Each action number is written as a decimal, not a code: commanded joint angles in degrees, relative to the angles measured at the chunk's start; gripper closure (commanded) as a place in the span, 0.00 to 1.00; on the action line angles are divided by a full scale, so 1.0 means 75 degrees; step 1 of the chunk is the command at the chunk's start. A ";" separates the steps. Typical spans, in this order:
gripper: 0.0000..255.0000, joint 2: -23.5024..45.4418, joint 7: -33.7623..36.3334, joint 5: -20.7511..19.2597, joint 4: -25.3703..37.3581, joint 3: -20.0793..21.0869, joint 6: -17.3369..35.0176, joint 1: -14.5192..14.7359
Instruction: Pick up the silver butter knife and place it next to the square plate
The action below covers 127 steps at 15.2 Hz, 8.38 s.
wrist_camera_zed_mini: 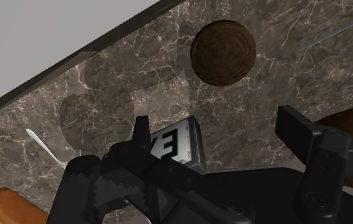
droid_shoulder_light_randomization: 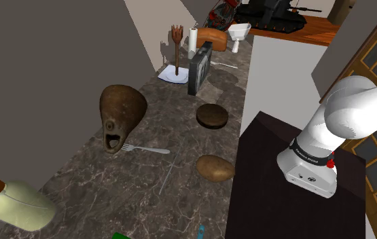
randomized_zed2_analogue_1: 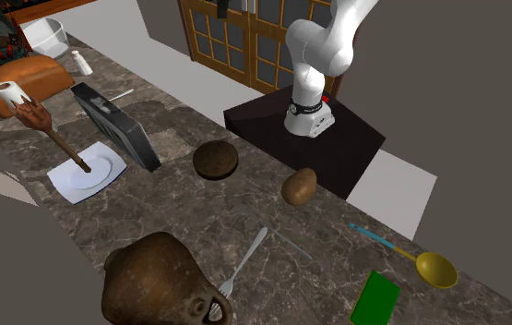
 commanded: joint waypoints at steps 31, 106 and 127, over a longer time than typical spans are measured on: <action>0.00 0.2112 0.8767 0.4055 -0.2885 0.5851 0.4693 -0.0427; 1.00 0.7283 1.2408 0.0377 0.0132 0.7551 0.5920 -0.3970; 1.00 0.9847 1.0767 -0.1404 0.2941 0.5825 0.5009 -0.4576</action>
